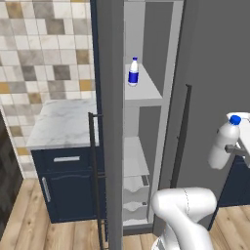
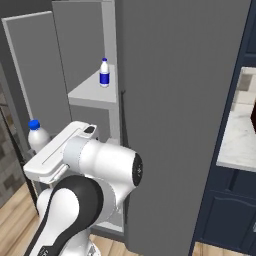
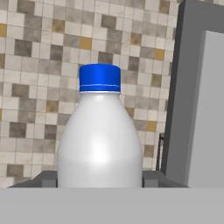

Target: Take the bottled waters from the counter and place them in the freezer to freeze. Close the freezer door after placing the bottles.

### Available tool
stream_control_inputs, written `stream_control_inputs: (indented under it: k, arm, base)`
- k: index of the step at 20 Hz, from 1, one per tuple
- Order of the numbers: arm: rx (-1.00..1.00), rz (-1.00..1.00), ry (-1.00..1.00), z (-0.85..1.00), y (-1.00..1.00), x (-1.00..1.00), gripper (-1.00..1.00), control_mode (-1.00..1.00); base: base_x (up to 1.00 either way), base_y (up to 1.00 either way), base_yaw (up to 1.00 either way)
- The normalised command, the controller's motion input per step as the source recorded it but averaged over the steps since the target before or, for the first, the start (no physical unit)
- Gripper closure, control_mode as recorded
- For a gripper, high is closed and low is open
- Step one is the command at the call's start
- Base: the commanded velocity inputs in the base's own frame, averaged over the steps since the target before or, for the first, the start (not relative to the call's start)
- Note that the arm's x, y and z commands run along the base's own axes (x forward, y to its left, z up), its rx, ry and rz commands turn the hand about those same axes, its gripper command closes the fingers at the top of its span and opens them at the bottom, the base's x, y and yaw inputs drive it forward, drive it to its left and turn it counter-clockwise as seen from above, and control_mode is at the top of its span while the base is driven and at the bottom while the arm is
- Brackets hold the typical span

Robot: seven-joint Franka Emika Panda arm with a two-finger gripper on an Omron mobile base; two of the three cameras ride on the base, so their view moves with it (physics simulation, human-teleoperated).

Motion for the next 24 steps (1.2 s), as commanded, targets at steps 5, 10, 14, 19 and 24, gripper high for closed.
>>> stream_control_inputs:
  k: [5, 10, 14, 19, 24]
  arm:
    - [0.00, 0.00, 0.00, 0.00, 0.00, 0.00, 1.00, 1.00]
    - [0.00, 0.00, 0.00, 0.00, 0.00, 0.00, 1.00, -1.00]
    - [0.00, -0.02, 0.01, 0.00, 0.00, 0.01, 1.00, -1.00]
    - [-0.05, -0.44, 0.06, 0.00, 0.13, 0.47, 1.00, -1.00]
    - [-0.09, -0.68, 0.02, 0.02, 0.15, 0.47, 1.00, -1.00]
  base:
    - [0.00, 0.00, 0.00]
    - [0.00, 0.00, 0.00]
    - [0.00, 0.00, 0.00]
    - [0.00, 0.00, 0.00]
    - [0.00, 0.00, 0.00]
